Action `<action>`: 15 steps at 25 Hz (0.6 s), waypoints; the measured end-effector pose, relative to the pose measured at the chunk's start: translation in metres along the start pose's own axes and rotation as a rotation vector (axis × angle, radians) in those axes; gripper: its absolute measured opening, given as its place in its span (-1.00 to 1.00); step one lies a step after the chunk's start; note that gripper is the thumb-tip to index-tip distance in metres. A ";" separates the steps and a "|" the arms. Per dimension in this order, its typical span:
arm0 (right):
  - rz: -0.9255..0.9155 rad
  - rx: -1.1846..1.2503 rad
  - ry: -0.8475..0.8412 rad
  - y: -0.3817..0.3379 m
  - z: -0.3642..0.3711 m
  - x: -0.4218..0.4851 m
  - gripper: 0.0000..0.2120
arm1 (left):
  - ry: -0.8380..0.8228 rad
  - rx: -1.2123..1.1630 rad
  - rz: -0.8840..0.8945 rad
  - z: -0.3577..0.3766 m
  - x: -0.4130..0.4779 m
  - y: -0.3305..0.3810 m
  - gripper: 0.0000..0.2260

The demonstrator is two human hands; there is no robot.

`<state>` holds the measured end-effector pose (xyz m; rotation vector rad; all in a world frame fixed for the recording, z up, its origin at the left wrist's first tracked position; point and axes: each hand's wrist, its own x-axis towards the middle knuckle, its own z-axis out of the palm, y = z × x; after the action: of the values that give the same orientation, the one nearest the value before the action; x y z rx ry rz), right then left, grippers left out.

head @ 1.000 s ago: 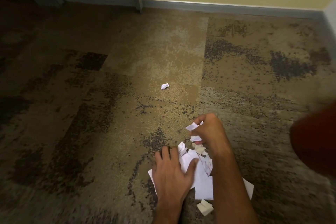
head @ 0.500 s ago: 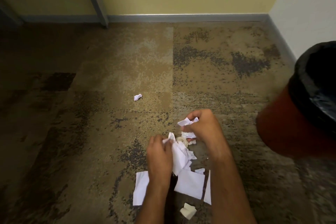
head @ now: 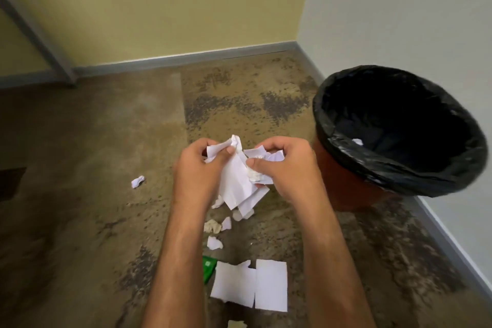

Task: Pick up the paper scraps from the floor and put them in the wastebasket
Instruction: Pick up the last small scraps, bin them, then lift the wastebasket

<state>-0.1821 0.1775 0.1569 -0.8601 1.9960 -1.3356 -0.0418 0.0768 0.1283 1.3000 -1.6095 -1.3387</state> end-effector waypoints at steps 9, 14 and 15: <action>-0.180 -0.019 0.432 -0.031 -0.123 -0.021 -0.86 | -0.156 -0.112 0.258 0.100 -0.021 0.096 -0.85; -0.135 -0.037 0.644 -0.021 -0.167 -0.004 -0.88 | -0.216 -0.051 0.355 0.165 -0.023 0.121 -0.86; -0.136 -0.049 0.665 -0.020 -0.170 0.001 -0.89 | -0.205 -0.027 0.391 0.176 -0.022 0.121 -0.86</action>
<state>-0.3086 0.2665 0.2311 -0.6249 2.5030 -1.8314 -0.2304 0.1478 0.2023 0.7952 -1.8611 -1.2692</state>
